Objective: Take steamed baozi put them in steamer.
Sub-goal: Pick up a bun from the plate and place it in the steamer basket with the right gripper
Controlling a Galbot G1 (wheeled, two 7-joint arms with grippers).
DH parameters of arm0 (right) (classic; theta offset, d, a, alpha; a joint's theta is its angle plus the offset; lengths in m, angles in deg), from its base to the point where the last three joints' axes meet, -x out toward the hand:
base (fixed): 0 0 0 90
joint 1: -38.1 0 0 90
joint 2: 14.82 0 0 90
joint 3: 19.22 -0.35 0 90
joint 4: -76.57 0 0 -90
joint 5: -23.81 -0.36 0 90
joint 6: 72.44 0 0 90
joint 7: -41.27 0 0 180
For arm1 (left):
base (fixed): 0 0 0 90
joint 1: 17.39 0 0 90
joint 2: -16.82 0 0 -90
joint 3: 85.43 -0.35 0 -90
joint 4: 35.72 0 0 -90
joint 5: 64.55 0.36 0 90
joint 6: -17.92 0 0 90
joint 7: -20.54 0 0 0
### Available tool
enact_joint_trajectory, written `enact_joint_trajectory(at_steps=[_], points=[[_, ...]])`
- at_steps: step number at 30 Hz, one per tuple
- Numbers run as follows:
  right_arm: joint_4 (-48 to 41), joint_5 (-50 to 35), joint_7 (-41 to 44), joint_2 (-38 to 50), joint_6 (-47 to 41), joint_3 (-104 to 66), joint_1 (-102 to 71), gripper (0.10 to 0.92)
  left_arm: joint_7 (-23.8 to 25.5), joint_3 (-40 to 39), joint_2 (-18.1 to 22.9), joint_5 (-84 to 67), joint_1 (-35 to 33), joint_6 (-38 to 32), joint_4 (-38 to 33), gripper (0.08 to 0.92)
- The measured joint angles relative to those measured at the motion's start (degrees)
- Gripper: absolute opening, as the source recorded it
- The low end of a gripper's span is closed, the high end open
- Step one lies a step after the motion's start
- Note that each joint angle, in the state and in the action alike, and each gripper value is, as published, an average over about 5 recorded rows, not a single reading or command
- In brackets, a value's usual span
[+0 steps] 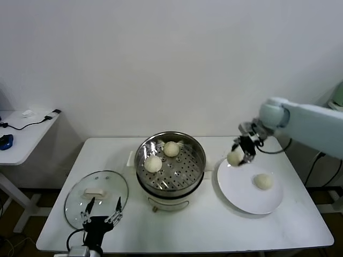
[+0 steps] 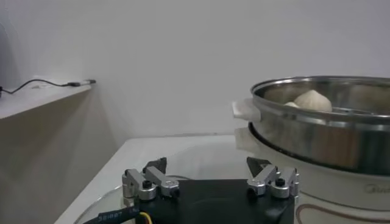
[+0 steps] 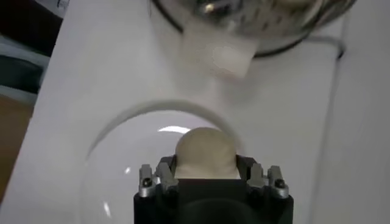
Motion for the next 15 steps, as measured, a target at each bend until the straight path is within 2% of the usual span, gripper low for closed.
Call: enact_joint_trajectory(at_steps=[8,15], points=[[7.0,-2.8,2.3,-8.6,7.0,-0.6,6.5,0.653,0.0,-0.1,-0.1,0.2,-0.6,0.0,-0.7,0.823],[10.8,0.7,1.8,-16.4,13.1,0.5,6.6,0.653,-0.2,0.3,-0.1,0.2,-0.9,-0.2,-1.0,0.823]])
